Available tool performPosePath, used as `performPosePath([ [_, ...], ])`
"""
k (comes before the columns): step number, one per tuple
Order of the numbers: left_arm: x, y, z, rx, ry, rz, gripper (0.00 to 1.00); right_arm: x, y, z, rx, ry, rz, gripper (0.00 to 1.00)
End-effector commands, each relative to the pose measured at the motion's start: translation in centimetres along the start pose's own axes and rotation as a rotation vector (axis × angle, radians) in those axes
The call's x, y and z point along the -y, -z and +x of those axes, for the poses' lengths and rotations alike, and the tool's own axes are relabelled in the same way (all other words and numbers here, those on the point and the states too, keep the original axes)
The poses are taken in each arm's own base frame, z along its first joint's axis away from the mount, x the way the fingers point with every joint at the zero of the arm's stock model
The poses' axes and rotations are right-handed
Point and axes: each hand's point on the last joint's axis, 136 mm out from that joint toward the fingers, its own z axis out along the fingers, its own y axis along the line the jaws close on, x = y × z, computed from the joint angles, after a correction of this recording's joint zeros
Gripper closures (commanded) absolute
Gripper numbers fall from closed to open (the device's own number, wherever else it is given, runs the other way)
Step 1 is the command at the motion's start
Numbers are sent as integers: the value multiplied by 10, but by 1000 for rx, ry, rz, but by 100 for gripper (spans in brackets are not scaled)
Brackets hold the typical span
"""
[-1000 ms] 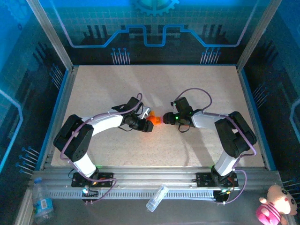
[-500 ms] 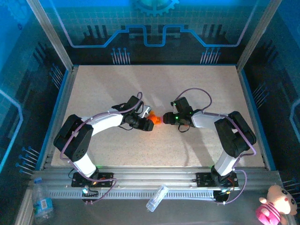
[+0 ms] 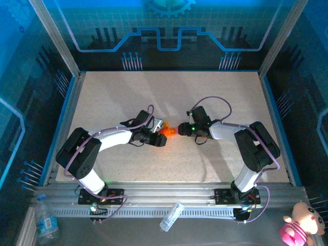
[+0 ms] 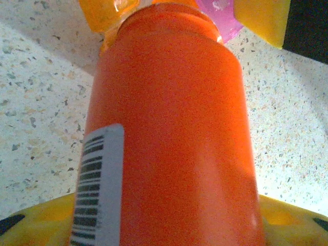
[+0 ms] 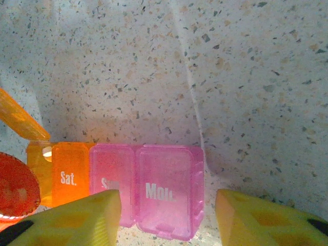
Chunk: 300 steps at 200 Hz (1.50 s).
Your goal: Sort the pills into containers
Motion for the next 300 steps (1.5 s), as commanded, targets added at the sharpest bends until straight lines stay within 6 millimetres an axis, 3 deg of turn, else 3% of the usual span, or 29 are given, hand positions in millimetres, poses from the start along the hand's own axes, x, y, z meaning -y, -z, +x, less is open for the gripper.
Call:
performPosePath([
  [1, 12, 11, -17, 100, -39, 55, 100, -4, 5, -6, 9, -6, -9, 45],
  [99, 33, 39, -27, 279, -136, 143, 100, -4, 36, -29, 79, -11, -15, 36],
  [120, 44, 55, -40, 403, -183, 182, 100, -14, 58, -50, 137, 0, -36, 35],
  [157, 65, 98, -69, 687, -283, 236, 100, -8, 85, -62, 157, 24, 10, 33],
  [190, 83, 140, -92, 900, -393, 239, 100, 27, 92, -54, 118, 11, 108, 31],
  [235, 113, 177, -112, 1037, -537, 280, 100, 79, 90, -31, 1, 10, 278, 25],
  [300, 139, 211, -125, 1150, -615, 337, 100, 87, 62, -8, -138, 34, 304, 20],
])
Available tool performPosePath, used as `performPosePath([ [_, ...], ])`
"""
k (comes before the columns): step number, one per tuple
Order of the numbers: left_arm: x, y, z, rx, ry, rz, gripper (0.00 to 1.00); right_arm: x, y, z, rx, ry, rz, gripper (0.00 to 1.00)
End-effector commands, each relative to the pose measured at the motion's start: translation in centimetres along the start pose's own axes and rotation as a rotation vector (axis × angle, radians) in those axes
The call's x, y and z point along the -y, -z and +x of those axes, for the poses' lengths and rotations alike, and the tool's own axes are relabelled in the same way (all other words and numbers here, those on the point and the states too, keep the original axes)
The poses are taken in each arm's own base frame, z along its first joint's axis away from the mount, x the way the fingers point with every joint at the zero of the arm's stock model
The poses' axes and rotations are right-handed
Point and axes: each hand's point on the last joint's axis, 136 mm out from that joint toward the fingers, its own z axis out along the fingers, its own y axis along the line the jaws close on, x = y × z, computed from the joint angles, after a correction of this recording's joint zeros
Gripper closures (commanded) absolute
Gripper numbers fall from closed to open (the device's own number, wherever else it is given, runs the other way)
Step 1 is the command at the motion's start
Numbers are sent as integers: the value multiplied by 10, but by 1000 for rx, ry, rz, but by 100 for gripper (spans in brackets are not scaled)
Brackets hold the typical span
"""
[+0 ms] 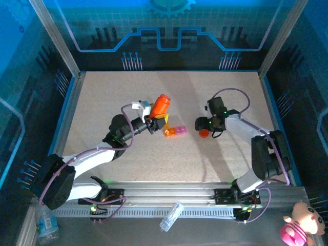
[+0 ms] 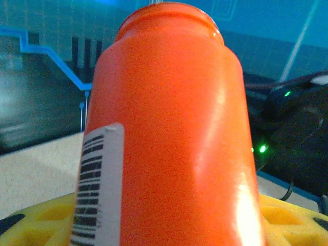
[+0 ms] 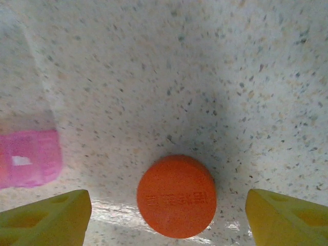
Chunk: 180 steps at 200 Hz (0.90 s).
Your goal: Sort the pills into containers
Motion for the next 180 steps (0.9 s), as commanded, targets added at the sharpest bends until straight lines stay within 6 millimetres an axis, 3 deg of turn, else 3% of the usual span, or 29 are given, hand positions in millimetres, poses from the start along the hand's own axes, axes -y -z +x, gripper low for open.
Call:
performPosePath([
  [1, 15, -1, -42, 122, -87, 65, 100, -1, -8, 8, -62, 40, 25, 20],
  [52, 21, 3, -45, 124, -85, 81, 100, 1, -27, 16, -118, 85, 74, 27],
  [127, 17, 7, -34, 108, -60, 63, 100, 0, -36, 27, -152, 111, 94, 38],
  [155, 17, 7, -30, 100, -55, 64, 100, -2, -36, 27, -152, 117, 91, 52],
  [180, 15, 8, -21, 81, -47, 62, 100, -8, -22, 17, -103, 104, 61, 59],
])
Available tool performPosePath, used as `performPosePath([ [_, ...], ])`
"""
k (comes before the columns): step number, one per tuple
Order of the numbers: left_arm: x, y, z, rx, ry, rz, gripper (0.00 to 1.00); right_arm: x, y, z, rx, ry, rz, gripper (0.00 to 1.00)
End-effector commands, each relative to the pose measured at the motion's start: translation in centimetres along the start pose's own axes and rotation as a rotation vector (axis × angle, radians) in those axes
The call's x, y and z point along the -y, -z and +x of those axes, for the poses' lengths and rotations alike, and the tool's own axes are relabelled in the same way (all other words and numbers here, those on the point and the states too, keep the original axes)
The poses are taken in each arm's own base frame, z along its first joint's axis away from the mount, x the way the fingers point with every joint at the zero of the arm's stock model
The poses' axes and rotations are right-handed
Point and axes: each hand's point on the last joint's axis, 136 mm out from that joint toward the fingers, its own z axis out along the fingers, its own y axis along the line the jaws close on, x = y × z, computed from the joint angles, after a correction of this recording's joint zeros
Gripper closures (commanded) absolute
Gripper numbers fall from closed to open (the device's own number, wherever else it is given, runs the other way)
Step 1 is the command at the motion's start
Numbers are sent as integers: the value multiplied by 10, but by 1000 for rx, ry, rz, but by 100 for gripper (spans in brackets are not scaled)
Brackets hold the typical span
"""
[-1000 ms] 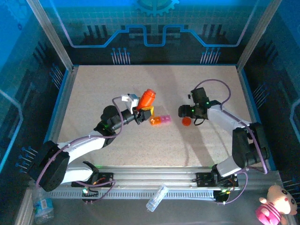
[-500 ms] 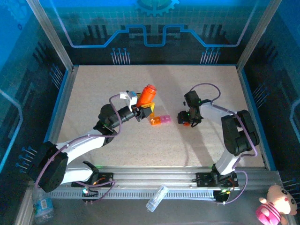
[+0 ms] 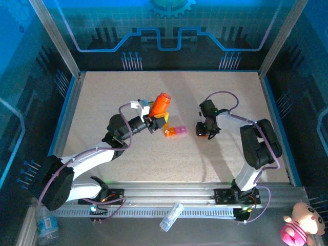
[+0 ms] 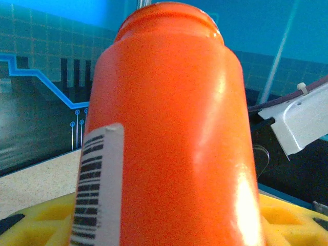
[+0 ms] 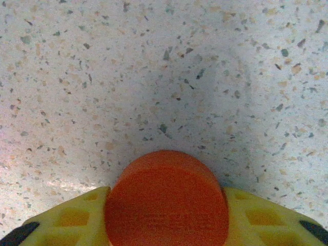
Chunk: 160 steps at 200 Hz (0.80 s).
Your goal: Sort the pills into containers
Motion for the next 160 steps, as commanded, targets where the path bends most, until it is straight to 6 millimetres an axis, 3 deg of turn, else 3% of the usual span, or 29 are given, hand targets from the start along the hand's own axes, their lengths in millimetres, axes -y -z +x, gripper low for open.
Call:
performPosePath([
  [1, 7, 6, -10, 45, -30, 22, 100, -8, 14, -4, 22, 4, -30, 59],
  [31, 6, 6, 10, -3, -18, 38, 100, -22, 57, -28, 122, -29, -139, 60],
  [96, 16, -1, 46, -86, 64, 152, 100, -71, 182, -81, 327, 19, -487, 61],
  [132, 22, -6, 53, -92, 109, 216, 100, -98, 236, -93, 389, 118, -685, 61],
  [160, 27, -9, 59, -109, 131, 265, 100, -110, 260, -93, 396, 193, -777, 61],
])
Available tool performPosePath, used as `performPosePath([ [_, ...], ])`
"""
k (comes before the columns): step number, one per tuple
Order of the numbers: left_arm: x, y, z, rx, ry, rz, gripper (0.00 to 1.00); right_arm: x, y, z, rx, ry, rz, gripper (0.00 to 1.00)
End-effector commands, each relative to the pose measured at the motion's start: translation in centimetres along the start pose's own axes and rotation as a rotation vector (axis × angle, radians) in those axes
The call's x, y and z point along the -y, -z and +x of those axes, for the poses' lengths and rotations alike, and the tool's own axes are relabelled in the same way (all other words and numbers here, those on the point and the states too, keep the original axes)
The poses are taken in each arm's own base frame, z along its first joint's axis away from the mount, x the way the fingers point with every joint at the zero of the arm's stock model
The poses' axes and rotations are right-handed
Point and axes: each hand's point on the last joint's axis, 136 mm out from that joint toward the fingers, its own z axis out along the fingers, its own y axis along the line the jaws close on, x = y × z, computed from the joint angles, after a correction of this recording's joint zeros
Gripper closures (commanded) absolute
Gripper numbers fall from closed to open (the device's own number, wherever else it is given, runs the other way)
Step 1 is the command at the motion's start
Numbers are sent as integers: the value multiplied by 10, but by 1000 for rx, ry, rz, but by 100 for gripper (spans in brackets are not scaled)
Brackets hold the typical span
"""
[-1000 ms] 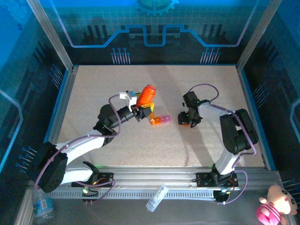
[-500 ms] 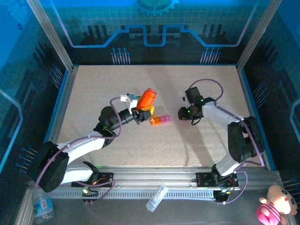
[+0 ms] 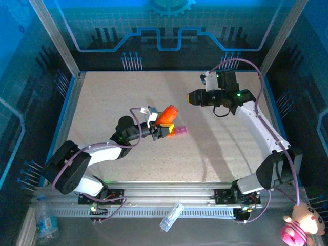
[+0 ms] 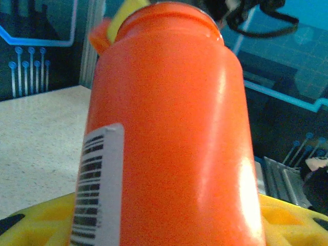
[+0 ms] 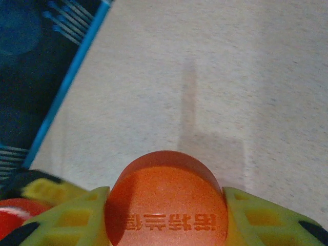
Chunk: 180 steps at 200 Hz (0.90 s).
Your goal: Sort the pills into containers
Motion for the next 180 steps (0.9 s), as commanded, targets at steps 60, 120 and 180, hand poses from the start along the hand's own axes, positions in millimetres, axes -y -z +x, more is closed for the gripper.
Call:
performPosePath([
  [60, 14, -9, -11, 47, -55, 127, 100, -61, 28, 6, -95, 97, -338, 61],
  [120, 13, -12, -7, 34, -113, 139, 100, -70, 30, 23, -179, 139, -422, 61],
  [180, 18, -15, -9, 3, -120, 166, 100, -67, 22, 40, -227, 140, -449, 61],
])
